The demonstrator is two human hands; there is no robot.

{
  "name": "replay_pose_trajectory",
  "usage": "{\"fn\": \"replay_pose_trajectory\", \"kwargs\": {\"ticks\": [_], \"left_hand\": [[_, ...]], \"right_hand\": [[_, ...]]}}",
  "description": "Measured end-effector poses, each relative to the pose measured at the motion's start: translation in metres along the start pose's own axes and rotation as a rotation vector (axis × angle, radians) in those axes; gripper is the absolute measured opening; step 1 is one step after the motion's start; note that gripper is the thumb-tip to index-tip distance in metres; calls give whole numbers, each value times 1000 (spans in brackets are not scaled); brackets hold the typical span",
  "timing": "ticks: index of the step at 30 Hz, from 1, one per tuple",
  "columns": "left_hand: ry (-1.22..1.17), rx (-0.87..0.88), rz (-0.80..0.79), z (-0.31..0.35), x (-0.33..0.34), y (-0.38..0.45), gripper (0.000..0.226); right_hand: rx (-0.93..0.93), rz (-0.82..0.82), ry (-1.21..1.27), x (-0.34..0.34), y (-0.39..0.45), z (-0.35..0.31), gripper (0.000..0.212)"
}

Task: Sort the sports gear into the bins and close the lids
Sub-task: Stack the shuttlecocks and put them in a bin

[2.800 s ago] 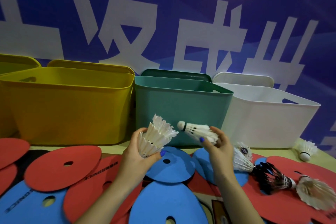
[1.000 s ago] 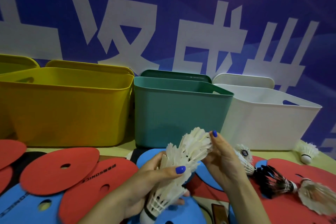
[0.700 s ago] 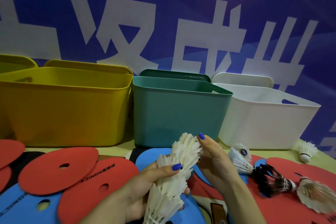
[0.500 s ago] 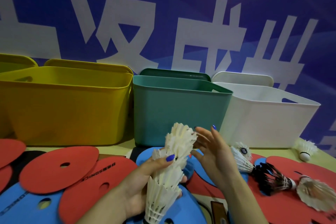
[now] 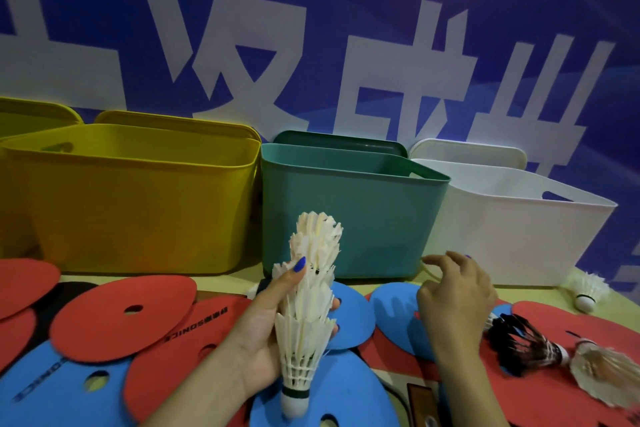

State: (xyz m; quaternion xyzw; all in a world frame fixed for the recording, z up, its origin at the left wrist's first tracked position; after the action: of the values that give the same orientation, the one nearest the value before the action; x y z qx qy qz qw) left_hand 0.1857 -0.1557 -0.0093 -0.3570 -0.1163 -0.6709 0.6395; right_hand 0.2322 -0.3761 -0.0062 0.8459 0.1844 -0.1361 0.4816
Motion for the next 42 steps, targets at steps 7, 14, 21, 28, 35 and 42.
{"fn": "replay_pose_trajectory", "kwargs": {"ticks": [7, 14, 21, 28, 35, 42], "left_hand": [[-15, 14, 54, 4, -3, 2, 42], [-25, 18, 73, 6, 1, -2, 56], [-4, 17, 50, 4, -3, 1, 44], [1, 49, 45, 4, -1, 1, 37], [-2, 71, 20, 3, -1, 0, 36], [15, 83, 15, 3, -1, 2, 32]], "right_hand": [[76, -151, -195, 2, 1, 14, 51], [38, 144, 338, -13, 9, 0, 45], [132, 52, 586, -7, 10, -2, 25], [-73, -558, 129, 30, -11, 1, 58], [-102, -526, -21, 39, -19, 5, 48], [258, -389, 565, 17, -11, -8, 40]]}}
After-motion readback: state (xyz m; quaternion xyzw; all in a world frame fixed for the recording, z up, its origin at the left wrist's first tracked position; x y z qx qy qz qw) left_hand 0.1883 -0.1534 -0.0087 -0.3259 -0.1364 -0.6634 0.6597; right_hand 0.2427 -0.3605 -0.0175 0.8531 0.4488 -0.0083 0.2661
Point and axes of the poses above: each hand's wrist, its own y-axis towards the middle knuckle, its own x-axis out of the palm, z = x × y, the point moved 3 cm from there along y, towards the middle knuckle, and after that the axes turned 13 degrees about z, right-handed, at the moved point
